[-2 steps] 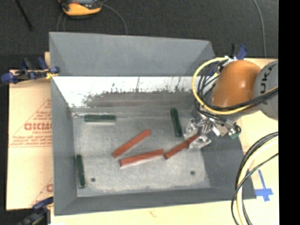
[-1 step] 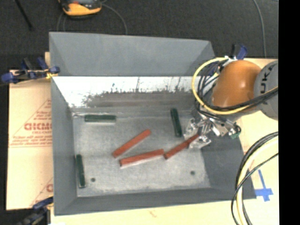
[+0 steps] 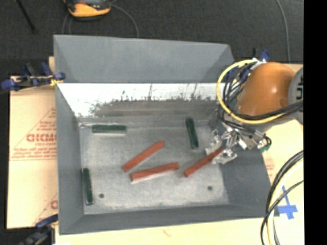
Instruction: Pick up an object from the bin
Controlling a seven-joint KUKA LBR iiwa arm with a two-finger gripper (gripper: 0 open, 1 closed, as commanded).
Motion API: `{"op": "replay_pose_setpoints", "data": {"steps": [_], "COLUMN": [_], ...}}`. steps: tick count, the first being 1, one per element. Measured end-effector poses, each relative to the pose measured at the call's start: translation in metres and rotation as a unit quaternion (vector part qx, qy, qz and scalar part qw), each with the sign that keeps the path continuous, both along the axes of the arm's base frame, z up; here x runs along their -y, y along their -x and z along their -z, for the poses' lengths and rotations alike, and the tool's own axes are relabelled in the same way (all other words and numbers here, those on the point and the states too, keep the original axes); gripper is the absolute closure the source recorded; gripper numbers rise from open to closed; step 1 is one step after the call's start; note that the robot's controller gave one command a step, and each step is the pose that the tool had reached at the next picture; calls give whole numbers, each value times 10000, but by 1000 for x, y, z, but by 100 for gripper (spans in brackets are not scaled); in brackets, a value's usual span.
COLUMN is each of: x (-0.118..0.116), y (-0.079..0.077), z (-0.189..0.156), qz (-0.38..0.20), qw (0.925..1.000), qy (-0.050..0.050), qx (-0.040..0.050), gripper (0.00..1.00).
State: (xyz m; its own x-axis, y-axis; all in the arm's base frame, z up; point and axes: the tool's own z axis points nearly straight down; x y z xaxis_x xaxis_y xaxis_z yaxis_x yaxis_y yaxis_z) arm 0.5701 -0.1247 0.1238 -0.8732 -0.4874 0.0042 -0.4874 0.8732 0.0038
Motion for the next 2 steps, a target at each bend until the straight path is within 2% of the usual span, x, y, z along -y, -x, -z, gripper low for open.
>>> {"op": "replay_pose_setpoints", "data": {"steps": [1,2], "x": [-47,-37], "y": [-16,-5], "z": [4,-18], "qz": [-329,-1673], "qw": [9994,9859], "qy": [29,-22], "qx": [104,15], "gripper": [100,100]}}
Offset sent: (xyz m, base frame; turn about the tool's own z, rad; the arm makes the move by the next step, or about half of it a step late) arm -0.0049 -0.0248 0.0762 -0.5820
